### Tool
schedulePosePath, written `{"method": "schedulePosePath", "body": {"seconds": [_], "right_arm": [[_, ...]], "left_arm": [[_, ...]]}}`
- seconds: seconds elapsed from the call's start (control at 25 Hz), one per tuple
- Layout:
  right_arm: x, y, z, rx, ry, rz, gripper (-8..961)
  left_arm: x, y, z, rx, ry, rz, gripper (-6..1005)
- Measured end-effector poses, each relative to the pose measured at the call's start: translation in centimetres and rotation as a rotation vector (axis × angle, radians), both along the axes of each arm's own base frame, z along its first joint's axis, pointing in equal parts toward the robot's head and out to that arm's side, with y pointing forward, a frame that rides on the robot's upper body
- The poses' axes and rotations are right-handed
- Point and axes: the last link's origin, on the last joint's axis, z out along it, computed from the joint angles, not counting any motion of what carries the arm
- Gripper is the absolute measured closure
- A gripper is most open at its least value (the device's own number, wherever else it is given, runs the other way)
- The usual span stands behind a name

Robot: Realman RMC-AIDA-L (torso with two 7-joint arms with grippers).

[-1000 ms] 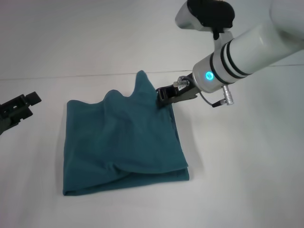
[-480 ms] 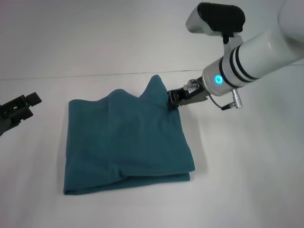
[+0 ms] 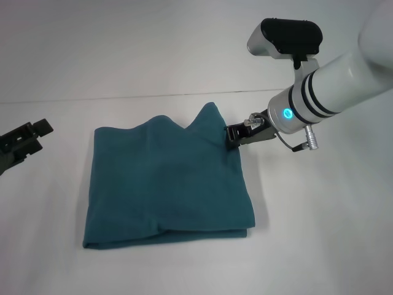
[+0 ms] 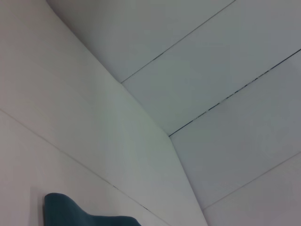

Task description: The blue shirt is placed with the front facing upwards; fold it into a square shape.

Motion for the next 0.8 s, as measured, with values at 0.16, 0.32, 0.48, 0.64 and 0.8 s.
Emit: {"method": "schedulePosePath", "body": {"seconds": [0.16,0.32,0.48,0.64,0.8], "right_arm": [[0.3,0.2,0.2,0.019,-0.004,0.001,922],[0.5,0.4,0.6,0.029,-0.007,0.0,893],[0.3,0.4,1.3,0.018,0.009,-0.014,864],[-0.2,0.6,2.9,0.016,0.052,-0.023,773],[-1.0,1.0,5.1,0.069,0.112,-0.008,620]], "left_arm": [[0.0,0.0,0.0,0.0,-0.002,-0.001,248],[-0.1,-0.1,0.0,0.004,-0.005,0.003,248],[-0.1,-0.1,0.2,0.017,-0.016,0.002,248],[0.0,0.0,0.3,0.019,-0.015,0.0,248],[0.0,0.0,0.3,0.019,-0.014,-0.001,248]]}}
